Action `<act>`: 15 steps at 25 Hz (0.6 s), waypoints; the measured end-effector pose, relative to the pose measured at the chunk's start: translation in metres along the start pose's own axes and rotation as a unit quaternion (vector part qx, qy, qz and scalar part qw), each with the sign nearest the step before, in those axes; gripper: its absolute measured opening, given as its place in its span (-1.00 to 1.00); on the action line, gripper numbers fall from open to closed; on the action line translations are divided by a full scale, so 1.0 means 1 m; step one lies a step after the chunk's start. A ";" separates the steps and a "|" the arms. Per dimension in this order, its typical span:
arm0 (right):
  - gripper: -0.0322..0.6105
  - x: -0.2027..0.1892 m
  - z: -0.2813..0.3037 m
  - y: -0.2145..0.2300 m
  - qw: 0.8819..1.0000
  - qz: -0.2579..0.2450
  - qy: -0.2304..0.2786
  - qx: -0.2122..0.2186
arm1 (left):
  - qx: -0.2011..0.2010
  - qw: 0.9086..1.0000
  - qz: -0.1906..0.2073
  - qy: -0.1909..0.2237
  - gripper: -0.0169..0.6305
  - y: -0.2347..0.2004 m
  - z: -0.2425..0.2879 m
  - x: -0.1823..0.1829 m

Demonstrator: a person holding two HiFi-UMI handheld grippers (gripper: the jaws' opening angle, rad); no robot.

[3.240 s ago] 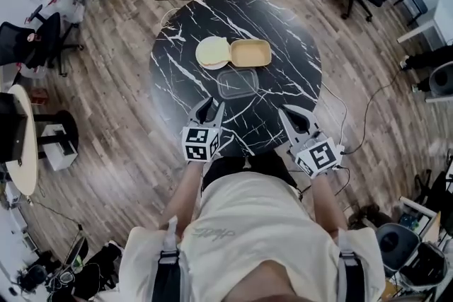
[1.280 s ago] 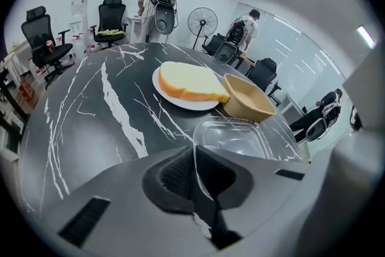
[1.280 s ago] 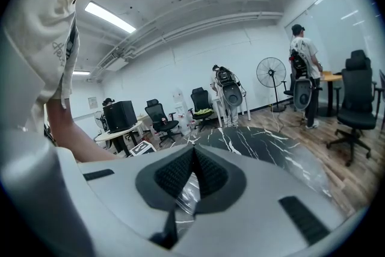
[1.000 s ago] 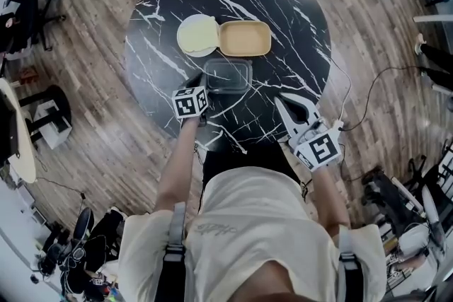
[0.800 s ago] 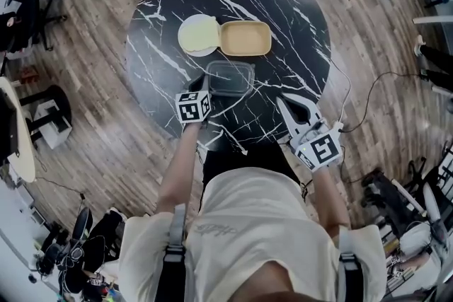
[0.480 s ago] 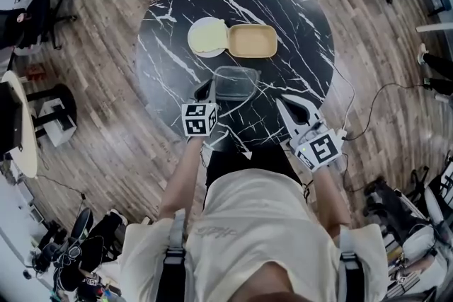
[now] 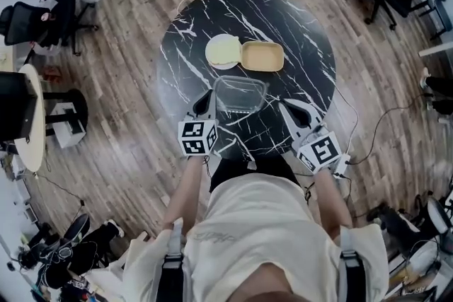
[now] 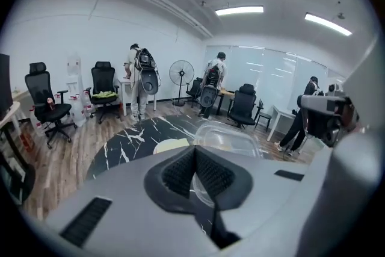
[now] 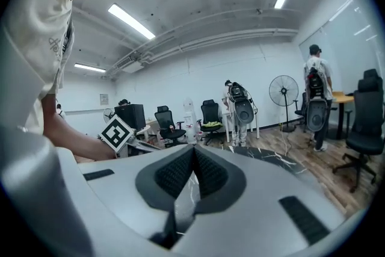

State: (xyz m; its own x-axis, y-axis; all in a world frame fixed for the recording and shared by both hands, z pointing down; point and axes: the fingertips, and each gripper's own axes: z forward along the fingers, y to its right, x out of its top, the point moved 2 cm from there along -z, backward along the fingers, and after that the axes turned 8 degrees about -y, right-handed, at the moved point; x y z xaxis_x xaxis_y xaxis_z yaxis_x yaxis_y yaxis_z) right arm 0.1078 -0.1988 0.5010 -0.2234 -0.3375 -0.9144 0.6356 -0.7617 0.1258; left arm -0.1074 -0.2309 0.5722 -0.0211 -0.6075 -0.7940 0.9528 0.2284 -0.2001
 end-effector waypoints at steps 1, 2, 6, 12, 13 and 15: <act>-0.88 0.004 -0.002 0.000 1.000 -0.005 0.005 -0.001 | 0.002 1.000 0.001 0.012 -0.90 0.001 -0.008 0.009; -0.88 0.009 -0.004 0.001 1.000 -0.009 0.011 -0.002 | 0.003 1.000 0.003 0.024 -0.90 0.002 -0.016 0.019; -0.88 0.029 -0.013 0.003 0.999 -0.026 0.034 -0.009 | 0.011 0.998 0.015 0.068 -0.90 0.007 -0.048 0.056; -0.88 0.064 -0.029 0.015 0.996 -0.040 0.074 -0.024 | 0.024 0.992 0.032 0.122 -0.90 0.010 -0.084 0.099; -0.88 0.070 -0.031 0.018 0.996 -0.039 0.082 -0.024 | 0.026 0.991 0.036 0.129 -0.90 0.010 -0.088 0.106; -0.88 0.082 -0.035 0.024 0.994 -0.039 0.094 -0.027 | 0.029 0.989 0.041 0.140 -0.90 0.009 -0.094 0.117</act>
State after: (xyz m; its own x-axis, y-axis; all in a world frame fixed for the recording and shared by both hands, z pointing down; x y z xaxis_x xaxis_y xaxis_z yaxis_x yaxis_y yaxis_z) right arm 0.1306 -0.2251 0.4150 -0.1348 -0.1650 -0.9770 0.6620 -0.7487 0.0351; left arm -0.1294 -0.2289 0.4234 -0.0181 -0.3524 -0.9357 0.9705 0.2188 -0.1011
